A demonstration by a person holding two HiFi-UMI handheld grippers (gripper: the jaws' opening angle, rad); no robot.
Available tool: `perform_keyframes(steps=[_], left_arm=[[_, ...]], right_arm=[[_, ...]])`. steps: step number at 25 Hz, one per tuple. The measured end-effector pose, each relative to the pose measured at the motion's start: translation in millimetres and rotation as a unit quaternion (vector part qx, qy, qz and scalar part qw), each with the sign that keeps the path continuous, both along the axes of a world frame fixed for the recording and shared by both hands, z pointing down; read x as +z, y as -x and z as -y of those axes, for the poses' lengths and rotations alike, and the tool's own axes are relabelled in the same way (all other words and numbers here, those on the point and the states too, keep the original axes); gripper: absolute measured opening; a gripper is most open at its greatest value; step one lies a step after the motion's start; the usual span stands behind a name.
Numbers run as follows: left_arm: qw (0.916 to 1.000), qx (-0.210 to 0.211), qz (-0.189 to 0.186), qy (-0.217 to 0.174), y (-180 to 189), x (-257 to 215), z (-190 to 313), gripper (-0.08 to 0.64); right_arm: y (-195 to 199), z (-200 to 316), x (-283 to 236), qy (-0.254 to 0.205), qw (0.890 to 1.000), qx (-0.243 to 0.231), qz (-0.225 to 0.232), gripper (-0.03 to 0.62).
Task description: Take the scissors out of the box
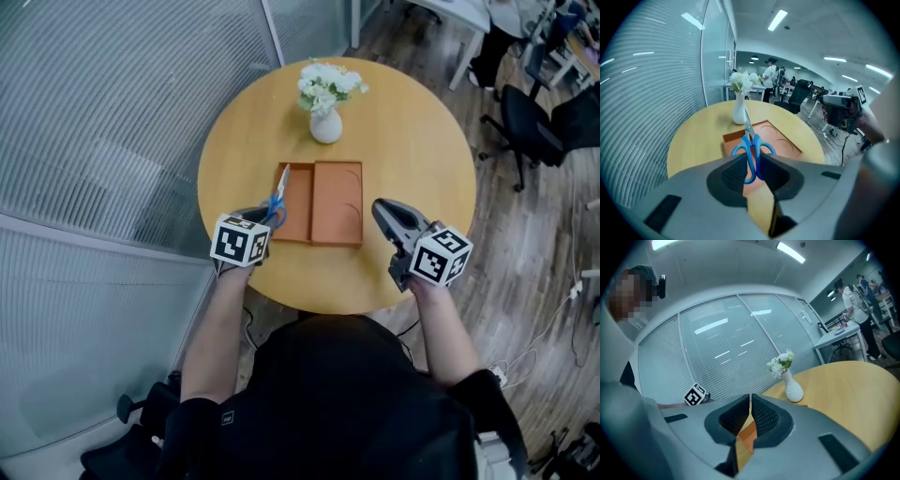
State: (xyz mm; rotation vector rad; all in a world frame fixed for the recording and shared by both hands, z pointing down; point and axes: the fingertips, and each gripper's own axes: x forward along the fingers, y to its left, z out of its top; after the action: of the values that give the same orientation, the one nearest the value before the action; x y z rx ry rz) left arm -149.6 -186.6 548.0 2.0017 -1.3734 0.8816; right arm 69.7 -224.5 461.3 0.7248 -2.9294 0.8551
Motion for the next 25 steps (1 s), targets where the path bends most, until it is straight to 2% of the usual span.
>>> perform_keyframes(steps=[5,10,16,25], left_arm=[[0.997,0.01,-0.028,-0.071,6,-49,-12,0.092],[0.9887,0.028,-0.058,-0.135,14,-93,-28,0.092],[0.9762,0.05,-0.088,-0.192,17,-133,-37,0.092],[0.9514,0.043,-0.107,-0.285,12,-201,-45,0.092]], right_arm=[[24,-16,-29,-0.039,0.999,0.004,-0.012,0.038],[43,-37,-61,-0.078,0.997,0.018,-0.015,0.038],[51,-52,-98,-0.117,0.992,0.04,-0.02,0.038],[38,-59,-144,-0.173,0.984,0.053,-0.005,0.037]])
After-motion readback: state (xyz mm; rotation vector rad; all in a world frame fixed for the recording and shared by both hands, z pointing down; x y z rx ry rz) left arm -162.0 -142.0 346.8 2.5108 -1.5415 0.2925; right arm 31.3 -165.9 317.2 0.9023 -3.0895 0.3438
